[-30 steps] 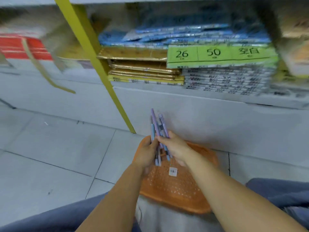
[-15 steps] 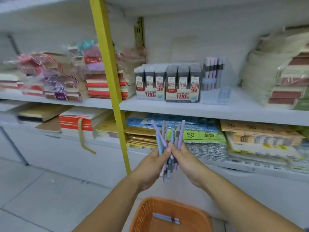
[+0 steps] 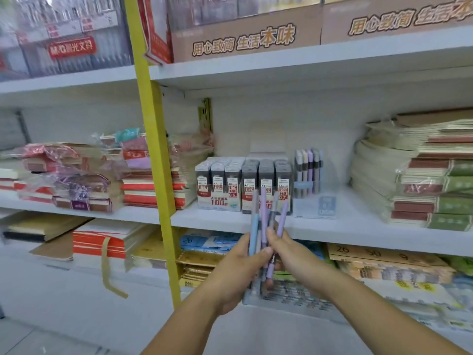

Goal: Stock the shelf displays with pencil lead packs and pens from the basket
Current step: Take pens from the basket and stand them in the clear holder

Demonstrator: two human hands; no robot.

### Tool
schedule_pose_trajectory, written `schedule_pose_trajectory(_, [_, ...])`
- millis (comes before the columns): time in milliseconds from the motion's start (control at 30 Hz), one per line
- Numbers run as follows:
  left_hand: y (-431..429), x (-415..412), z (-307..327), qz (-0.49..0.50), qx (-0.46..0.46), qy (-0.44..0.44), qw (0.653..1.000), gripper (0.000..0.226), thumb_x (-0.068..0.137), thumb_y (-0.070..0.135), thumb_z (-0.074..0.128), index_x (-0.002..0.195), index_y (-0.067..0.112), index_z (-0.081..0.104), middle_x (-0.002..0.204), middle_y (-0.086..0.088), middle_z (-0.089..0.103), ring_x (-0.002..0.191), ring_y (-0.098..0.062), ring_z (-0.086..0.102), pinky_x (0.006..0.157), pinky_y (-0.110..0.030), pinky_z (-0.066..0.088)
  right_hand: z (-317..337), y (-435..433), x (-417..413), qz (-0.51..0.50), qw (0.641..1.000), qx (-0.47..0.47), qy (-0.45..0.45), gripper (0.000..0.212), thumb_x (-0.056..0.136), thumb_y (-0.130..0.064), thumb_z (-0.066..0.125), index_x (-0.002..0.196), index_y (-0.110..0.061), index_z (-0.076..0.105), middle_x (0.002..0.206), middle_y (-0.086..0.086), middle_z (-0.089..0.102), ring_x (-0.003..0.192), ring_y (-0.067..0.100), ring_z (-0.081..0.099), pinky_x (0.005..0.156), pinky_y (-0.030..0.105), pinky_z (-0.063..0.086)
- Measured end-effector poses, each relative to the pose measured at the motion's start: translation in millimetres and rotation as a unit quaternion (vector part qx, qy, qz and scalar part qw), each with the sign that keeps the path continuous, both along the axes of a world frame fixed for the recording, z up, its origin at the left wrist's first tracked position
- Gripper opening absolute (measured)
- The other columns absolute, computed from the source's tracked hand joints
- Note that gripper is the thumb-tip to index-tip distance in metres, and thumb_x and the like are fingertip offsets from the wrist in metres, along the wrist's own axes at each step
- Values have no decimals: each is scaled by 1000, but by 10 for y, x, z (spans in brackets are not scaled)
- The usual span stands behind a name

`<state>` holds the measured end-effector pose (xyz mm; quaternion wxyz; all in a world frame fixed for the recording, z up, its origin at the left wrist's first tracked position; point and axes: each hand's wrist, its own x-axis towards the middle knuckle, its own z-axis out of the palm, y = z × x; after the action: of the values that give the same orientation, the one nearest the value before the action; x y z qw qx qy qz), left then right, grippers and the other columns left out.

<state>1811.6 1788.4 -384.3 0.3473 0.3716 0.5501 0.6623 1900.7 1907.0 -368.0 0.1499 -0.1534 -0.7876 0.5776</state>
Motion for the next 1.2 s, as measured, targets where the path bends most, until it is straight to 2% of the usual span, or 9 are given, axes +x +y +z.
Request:
schedule_pose_trajectory(67, [57, -9, 10, 23, 1, 22, 1000, 26, 98, 25, 64, 119, 40, 64, 100, 1, 72, 83, -13, 67, 68, -31, 55, 29, 82, 4, -1, 1000, 6, -1, 28, 91, -69, 38, 114, -59, 51, 102, -15, 71, 89, 6, 69, 92, 32, 52])
schedule_pose_trajectory(233, [109, -31, -1, 63, 0, 64, 996, 24, 99, 29, 62, 121, 37, 57, 90, 9, 74, 75, -5, 71, 67, -26, 56, 98, 146, 76, -41, 998, 33, 44, 21, 97, -38, 55, 94, -27, 72, 85, -1, 74, 69, 11, 67, 83, 32, 57])
schedule_pose_trajectory(367, [95, -48, 25, 127, -34, 149, 980, 22, 101, 21, 57, 117, 33, 49, 101, -5, 70, 69, -3, 70, 59, -20, 55, 153, 156, 158, -106, 991, 22, 79, 25, 103, -38, 38, 102, -23, 58, 73, -2, 69, 65, 16, 66, 71, 34, 58])
schedule_pose_trajectory(500, [54, -113, 99, 190, -14, 130, 973, 11, 100, 25, 56, 108, 31, 52, 75, -4, 56, 53, -9, 48, 49, -20, 44, 164, 226, 257, -82, 984, 155, -15, 13, 100, -53, 31, 98, -40, 35, 75, -5, 50, 48, 6, 37, 45, 22, 34])
schedule_pose_trajectory(667, [70, -122, 243, 224, 34, 132, 965, 10, 97, 33, 62, 105, 32, 54, 68, 2, 54, 48, -4, 46, 44, -18, 42, 138, 200, 312, -75, 973, 219, 25, 8, 96, -36, 56, 90, -39, 52, 80, -13, 60, 59, 6, 50, 55, 27, 42])
schedule_pose_trajectory(733, [81, -123, 230, 227, 16, 165, 960, 15, 97, 31, 62, 108, 34, 53, 76, 2, 57, 55, -7, 50, 50, -21, 47, 178, 180, 364, -72, 975, 201, 64, 15, 89, -28, 68, 87, -41, 62, 79, -19, 63, 65, 2, 56, 60, 20, 46])
schedule_pose_trajectory(867, [119, -117, 179, 220, -20, 203, 954, 18, 95, 36, 65, 108, 38, 52, 81, 6, 59, 63, -10, 53, 56, -26, 48, 254, 183, 473, -91, 985, 97, 106, 12, 82, -23, 76, 85, -34, 71, 82, -8, 73, 74, 9, 70, 70, 23, 54])
schedule_pose_trajectory(1033, [289, -62, 228, 219, 6, 169, 961, 19, 96, 36, 64, 110, 30, 53, 75, 2, 55, 50, -5, 47, 46, -21, 42, 293, 191, 518, -126, 962, -67, 233, 10, 94, -13, 58, 101, -15, 66, 96, 5, 75, 90, 22, 73, 83, 33, 57])
schedule_pose_trajectory(1200, [566, -35, 389, 191, 61, 123, 972, 28, 95, 30, 66, 120, 26, 54, 77, -1, 58, 48, -4, 50, 47, -19, 43, 866, 507, 592, -209, 924, 121, 296, 10, 96, -21, 53, 95, -24, 62, 92, -9, 72, 82, 9, 71, 69, 18, 56])
